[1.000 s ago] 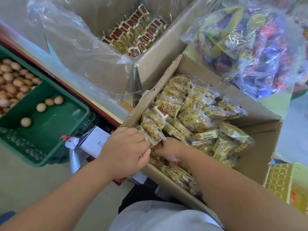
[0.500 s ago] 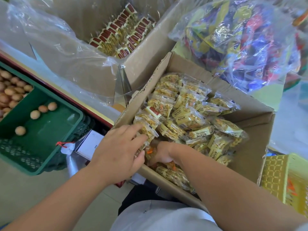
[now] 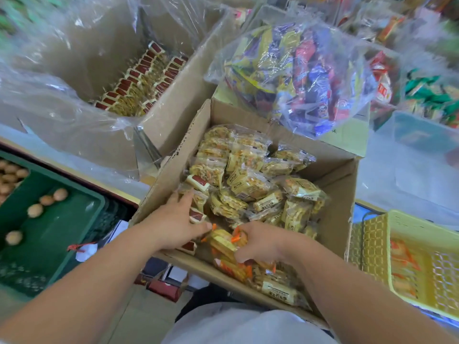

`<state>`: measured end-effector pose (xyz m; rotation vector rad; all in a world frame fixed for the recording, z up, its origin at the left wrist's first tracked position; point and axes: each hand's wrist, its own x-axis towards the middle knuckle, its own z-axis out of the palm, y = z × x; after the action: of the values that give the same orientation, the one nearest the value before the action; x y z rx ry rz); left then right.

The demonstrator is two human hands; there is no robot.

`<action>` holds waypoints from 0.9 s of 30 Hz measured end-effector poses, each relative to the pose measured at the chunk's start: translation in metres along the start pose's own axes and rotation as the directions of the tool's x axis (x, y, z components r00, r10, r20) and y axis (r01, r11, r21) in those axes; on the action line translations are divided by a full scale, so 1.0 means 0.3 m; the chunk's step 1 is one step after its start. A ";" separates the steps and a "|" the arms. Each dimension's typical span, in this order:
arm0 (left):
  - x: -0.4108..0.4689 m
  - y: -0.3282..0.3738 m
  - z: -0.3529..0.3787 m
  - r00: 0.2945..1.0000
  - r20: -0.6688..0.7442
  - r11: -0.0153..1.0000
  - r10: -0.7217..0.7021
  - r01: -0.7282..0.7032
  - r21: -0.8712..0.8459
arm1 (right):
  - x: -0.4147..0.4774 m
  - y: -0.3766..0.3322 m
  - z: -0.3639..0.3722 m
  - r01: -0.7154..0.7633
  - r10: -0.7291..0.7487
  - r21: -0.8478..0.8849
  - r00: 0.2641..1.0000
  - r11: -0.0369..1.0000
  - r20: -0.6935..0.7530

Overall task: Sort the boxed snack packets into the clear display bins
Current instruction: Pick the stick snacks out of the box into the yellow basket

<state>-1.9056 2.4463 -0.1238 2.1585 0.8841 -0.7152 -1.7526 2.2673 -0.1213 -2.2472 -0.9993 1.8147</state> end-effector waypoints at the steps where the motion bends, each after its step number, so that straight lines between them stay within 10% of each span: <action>1: 0.001 -0.001 -0.001 1.000 0.021 0.999 0.009 -0.010 0.035 | -0.010 -0.004 -0.005 -0.006 0.006 -0.001 1.000 1.000 0.017; 10: -0.014 0.027 0.025 0.998 -0.017 0.997 -0.067 0.066 -0.044 | -0.032 -0.054 0.021 0.098 -0.107 -0.258 0.994 0.961 -0.021; 14: 0.002 0.035 0.022 0.988 -0.074 0.963 -0.137 0.115 -0.244 | -0.094 0.000 -0.029 0.134 -0.140 -0.042 0.965 0.990 -0.219; 20: 0.040 0.095 0.023 0.982 -0.027 0.979 -0.185 0.186 0.085 | -0.158 0.124 -0.076 0.272 -0.001 0.486 0.874 0.830 -0.487; 27: -0.050 0.248 0.146 0.981 0.194 0.998 0.007 -0.017 0.053 | -0.123 0.126 -0.017 0.379 0.054 0.549 0.786 0.745 -0.616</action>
<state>-1.8685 2.3680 -0.1117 2.0974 0.7563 -0.9355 -1.7349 2.2199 -0.1057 -1.9492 -0.3394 0.9892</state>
